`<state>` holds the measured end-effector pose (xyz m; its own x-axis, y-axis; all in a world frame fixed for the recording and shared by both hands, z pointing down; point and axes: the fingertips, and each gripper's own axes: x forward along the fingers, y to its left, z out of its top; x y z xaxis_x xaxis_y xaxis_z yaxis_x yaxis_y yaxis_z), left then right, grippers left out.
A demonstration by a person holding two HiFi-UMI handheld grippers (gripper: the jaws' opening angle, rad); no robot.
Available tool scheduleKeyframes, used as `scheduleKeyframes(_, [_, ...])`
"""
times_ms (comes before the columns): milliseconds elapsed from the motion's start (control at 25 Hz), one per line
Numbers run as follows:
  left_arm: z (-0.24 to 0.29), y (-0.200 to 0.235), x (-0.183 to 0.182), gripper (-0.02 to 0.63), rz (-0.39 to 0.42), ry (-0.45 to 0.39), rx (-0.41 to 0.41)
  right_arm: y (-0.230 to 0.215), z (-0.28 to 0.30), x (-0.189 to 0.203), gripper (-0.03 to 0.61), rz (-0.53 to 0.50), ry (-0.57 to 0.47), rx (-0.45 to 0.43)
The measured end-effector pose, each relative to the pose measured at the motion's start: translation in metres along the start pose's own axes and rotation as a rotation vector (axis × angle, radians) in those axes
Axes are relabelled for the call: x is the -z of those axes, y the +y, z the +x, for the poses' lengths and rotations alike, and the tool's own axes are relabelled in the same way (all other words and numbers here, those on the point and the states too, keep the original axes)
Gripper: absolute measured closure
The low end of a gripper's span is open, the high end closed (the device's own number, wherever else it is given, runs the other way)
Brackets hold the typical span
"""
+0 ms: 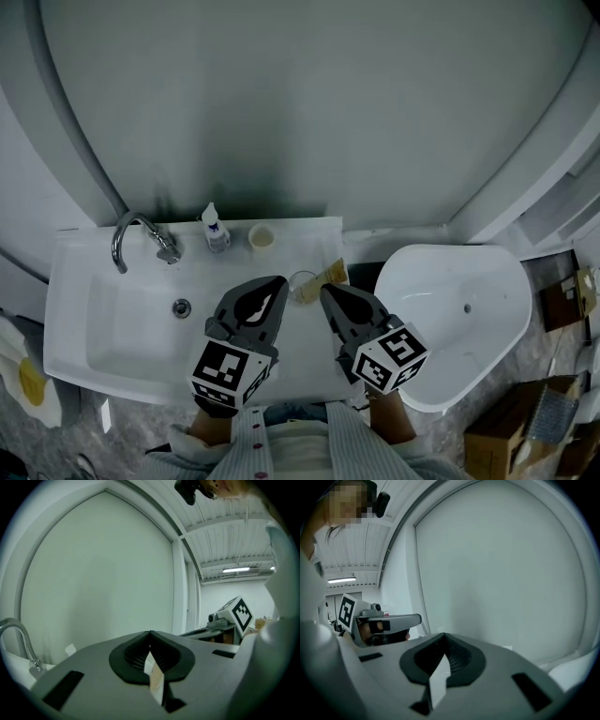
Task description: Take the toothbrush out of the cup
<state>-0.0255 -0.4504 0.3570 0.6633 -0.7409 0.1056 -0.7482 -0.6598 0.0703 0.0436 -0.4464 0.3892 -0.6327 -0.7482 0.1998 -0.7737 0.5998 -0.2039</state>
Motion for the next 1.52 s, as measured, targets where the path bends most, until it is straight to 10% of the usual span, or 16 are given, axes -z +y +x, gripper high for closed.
scheduleKeyframes(1000, [0.023, 0.016, 0.026, 0.597, -0.047, 0.036, 0.024, -0.031, 0.01, -0.007, 0.563, -0.059, -0.022, 0.118])
scheduleKeyframes(1520, [0.023, 0.029, 0.036, 0.597, -0.073, 0.037, -0.001, -0.059, 0.002, 0.014, 0.39, -0.044, 0.024, 0.222])
